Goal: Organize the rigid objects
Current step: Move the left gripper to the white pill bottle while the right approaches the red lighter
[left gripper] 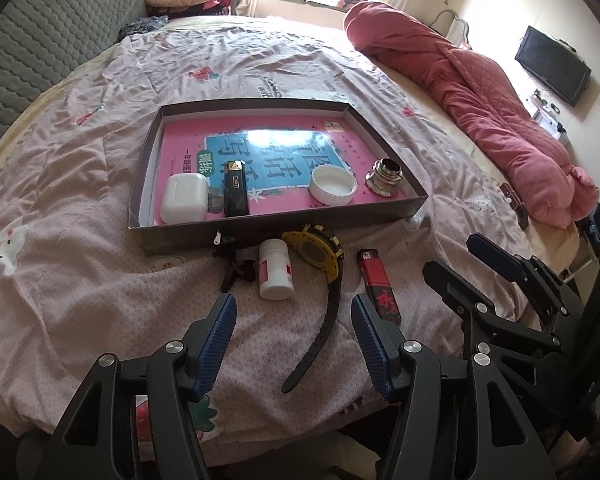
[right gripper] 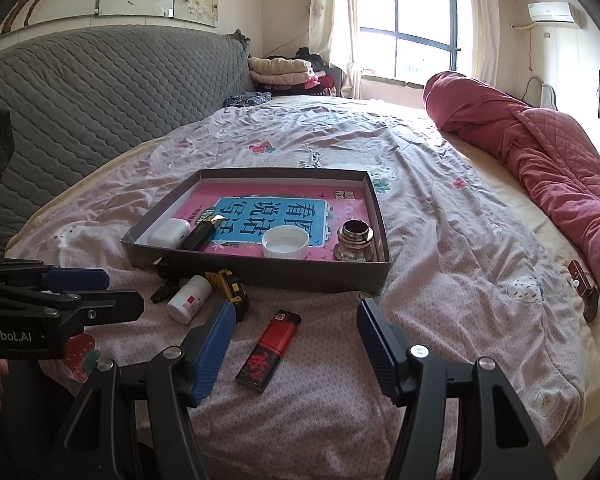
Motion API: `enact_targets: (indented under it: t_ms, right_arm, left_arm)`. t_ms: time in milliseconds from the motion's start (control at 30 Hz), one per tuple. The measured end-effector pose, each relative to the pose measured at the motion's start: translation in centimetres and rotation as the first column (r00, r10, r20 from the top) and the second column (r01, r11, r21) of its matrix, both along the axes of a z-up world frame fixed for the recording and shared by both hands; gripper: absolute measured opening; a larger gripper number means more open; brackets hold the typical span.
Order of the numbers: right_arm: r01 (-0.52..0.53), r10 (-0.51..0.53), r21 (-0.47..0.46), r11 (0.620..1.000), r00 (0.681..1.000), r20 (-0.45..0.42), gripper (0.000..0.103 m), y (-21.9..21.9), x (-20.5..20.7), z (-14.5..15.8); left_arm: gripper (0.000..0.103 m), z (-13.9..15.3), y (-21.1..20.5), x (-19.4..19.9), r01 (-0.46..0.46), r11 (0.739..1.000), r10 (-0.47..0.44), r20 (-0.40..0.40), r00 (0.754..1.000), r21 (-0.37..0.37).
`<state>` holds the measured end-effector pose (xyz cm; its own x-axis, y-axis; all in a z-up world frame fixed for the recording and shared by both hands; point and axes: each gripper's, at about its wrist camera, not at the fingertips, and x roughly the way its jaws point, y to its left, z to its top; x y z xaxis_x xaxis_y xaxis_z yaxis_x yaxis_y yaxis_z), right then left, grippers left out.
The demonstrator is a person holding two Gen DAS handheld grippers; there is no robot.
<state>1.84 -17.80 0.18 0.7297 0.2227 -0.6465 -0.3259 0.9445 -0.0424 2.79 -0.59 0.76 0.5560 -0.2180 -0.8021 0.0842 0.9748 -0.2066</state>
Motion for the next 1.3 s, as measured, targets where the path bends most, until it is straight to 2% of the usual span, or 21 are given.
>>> enact_targets:
  t_ms: [500, 767, 900, 1067, 1300]
  right_arm:
    - [0.002, -0.002, -0.007, 1.000, 0.997, -0.083, 0.063, 0.0, 0.8, -1.8]
    - [0.000, 0.002, 0.012, 1.000, 0.994, -0.113, 0.063, -0.2, 1.5, -2.5]
    - [0.002, 0.002, 0.027, 1.000, 0.993, -0.117, 0.063, -0.4, 1.7, -2.6]
    - [0.002, 0.003, 0.034, 0.999, 0.992, -0.129, 0.063, -0.4, 2.2, -3.0]
    - [0.000, 0.006, 0.035, 0.999, 0.987, -0.163, 0.063, -0.3, 2.7, -3.8]
  left_arm:
    - [0.061, -3.1, -0.2, 1.0, -0.012, 1.000, 0.010, -0.079, 0.997, -0.021]
    - [0.061, -5.1, 0.1, 2.7, -0.070, 0.994, 0.058, -0.129, 0.990, -0.086]
    - [0.061, -5.2, 0.1, 3.8, -0.085, 0.990, 0.071, -0.126, 0.990, -0.110]
    - [0.060, -5.5, -0.4, 5.6, -0.065, 0.992, 0.051, -0.131, 0.990, -0.106]
    - [0.057, -6.6, -0.8, 7.3, -0.023, 0.998, 0.014, -0.145, 0.989, -0.056]
